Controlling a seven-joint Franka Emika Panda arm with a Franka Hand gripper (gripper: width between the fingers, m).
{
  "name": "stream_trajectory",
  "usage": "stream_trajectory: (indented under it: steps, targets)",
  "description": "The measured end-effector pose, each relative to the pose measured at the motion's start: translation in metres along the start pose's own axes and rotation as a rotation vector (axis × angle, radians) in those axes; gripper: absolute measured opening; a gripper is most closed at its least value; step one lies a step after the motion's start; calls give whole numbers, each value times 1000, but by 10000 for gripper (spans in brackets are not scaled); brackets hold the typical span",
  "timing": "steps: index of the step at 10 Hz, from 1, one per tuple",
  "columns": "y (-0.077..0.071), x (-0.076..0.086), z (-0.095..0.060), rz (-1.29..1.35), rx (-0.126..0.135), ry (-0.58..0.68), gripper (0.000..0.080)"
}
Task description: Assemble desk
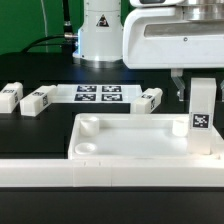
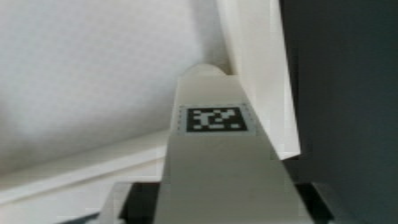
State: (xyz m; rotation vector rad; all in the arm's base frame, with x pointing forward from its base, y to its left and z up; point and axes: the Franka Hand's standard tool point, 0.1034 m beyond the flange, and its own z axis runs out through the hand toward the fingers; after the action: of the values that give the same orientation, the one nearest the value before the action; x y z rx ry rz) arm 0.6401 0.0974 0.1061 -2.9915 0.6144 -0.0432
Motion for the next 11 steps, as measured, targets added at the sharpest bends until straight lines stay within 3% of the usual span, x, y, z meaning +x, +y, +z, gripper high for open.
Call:
stream_trajectory:
  steps: [3,6,8,11]
  targets:
    - [-2,-3,1,382,2,-10,291]
    - [-2,-3,1,389,3,-11,303]
    - [-6,-6,-1,290,-1,-18,609]
    - [-8,-8,-1,27,0,-20,647]
